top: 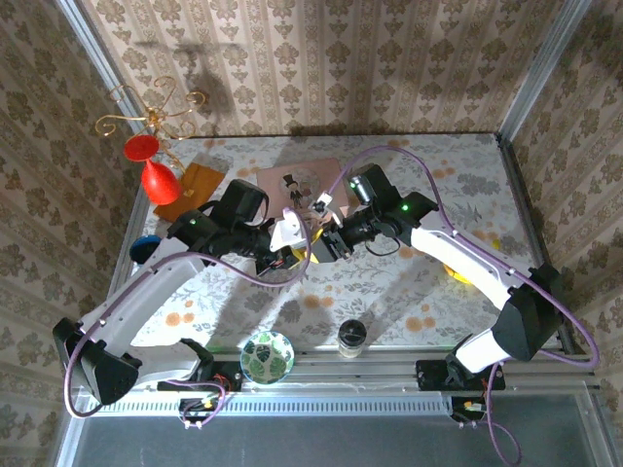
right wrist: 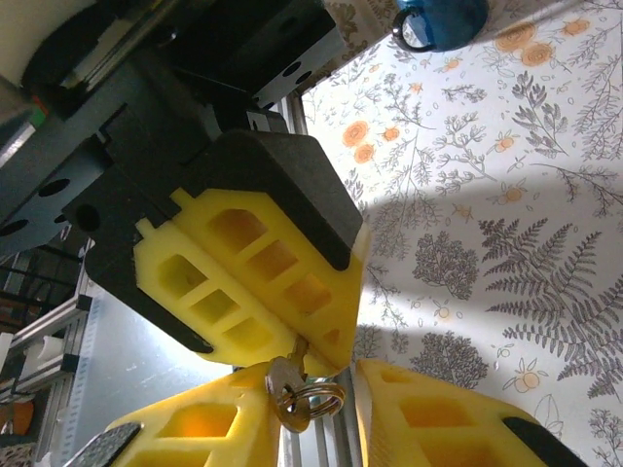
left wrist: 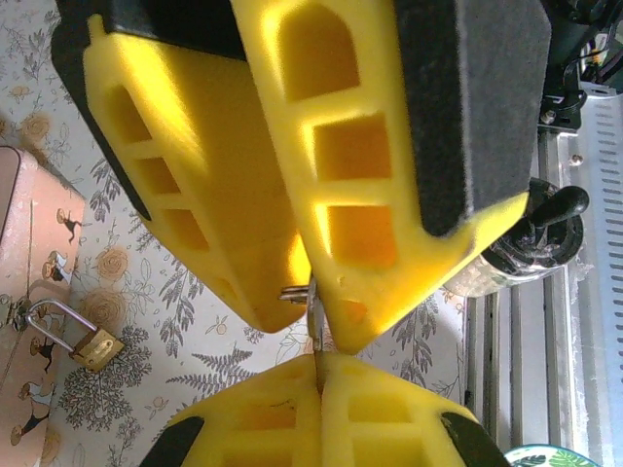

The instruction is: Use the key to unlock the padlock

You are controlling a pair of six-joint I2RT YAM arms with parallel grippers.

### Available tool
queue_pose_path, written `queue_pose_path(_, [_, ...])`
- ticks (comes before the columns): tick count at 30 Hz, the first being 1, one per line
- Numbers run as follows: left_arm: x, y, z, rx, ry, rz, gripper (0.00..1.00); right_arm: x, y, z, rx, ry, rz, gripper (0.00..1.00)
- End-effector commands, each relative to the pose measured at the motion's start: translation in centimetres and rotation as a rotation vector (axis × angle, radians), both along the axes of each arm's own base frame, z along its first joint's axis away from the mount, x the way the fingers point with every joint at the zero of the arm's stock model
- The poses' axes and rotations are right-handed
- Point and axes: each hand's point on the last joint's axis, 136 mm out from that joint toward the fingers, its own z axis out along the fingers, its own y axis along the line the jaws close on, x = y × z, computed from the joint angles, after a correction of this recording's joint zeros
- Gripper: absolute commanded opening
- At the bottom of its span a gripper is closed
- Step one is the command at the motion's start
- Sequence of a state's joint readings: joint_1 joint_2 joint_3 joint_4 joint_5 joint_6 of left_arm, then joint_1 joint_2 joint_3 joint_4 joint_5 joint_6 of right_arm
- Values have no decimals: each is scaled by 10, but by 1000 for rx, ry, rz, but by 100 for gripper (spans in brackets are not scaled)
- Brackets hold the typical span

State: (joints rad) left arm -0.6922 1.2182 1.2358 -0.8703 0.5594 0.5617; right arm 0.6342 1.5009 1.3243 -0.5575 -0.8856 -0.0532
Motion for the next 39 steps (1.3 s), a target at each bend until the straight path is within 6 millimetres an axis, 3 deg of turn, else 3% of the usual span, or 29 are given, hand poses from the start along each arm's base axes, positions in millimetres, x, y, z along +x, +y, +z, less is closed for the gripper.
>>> queue_pose_path(1, [-12, 2, 2, -11, 27, -42, 0, 3, 0, 15, 1, -47, -12, 29])
queue_pose_path(8, [-15, 4, 1, -8, 32, -47, 0, -2, 1, 23, 27, -45, 15, 27])
queue_pose_path(22, [-6, 3, 5, -34, 19, -2, 0, -8, 0, 19, 26, -4, 49, 0])
queue_pose_path(27, [-3, 5, 9, -63, 12, 29, 0, -6, -2, 20, 37, 3, 31, 0])
queue_pose_path(28, [-2, 5, 11, -72, 6, 36, 5, -5, -3, 19, 38, 3, 26, 0])
queue_pose_path(32, [3, 9, 18, -108, -11, 77, 43, 9, -7, 17, 29, -14, -66, 0])
queue_pose_path(36, [17, 16, 30, -182, -57, 180, 73, 37, -19, 14, 36, -2, -260, 0])
queue_pose_path(38, [30, 21, 41, -250, -91, 265, 83, 52, -25, 7, 50, 35, -355, 0])
queue_pose_path(39, [37, 23, 47, -295, -106, 313, 89, 54, -31, 15, 78, 32, -403, 0])
